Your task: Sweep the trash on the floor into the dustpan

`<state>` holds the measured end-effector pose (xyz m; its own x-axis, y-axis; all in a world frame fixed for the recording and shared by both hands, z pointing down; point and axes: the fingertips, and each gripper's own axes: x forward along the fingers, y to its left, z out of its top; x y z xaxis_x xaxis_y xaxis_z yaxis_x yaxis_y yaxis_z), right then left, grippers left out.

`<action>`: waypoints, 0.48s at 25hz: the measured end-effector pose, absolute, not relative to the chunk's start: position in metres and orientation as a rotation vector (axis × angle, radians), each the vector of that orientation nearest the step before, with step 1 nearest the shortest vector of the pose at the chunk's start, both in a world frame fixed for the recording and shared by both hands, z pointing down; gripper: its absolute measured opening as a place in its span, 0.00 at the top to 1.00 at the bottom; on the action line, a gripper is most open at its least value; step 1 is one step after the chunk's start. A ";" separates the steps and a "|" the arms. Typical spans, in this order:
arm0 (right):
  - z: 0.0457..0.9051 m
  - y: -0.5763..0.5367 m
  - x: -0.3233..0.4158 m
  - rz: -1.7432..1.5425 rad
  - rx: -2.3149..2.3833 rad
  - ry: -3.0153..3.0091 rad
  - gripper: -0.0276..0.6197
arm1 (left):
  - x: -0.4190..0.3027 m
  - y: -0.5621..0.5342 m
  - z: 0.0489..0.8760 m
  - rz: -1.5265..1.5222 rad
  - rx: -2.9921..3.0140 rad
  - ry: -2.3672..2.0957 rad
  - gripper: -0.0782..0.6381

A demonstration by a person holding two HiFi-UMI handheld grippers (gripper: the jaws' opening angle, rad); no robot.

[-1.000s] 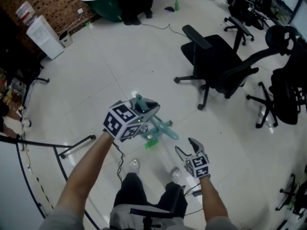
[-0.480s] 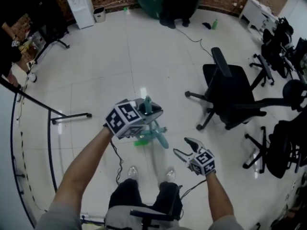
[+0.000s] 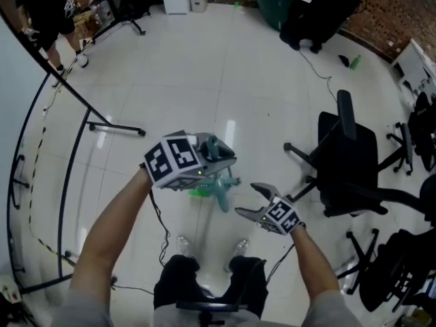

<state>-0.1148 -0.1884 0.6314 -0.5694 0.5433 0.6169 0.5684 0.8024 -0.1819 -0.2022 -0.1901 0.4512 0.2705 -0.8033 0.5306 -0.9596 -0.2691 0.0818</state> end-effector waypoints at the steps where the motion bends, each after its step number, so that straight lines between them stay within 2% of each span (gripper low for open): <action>1: 0.636 -0.186 -0.124 -0.062 -0.845 -2.296 0.35 | -0.205 -0.190 0.450 0.549 2.152 -1.614 0.86; 12: 0.666 -0.141 -0.189 -0.164 -1.341 -2.192 0.35 | -0.204 -0.188 0.470 0.551 1.995 -1.733 0.86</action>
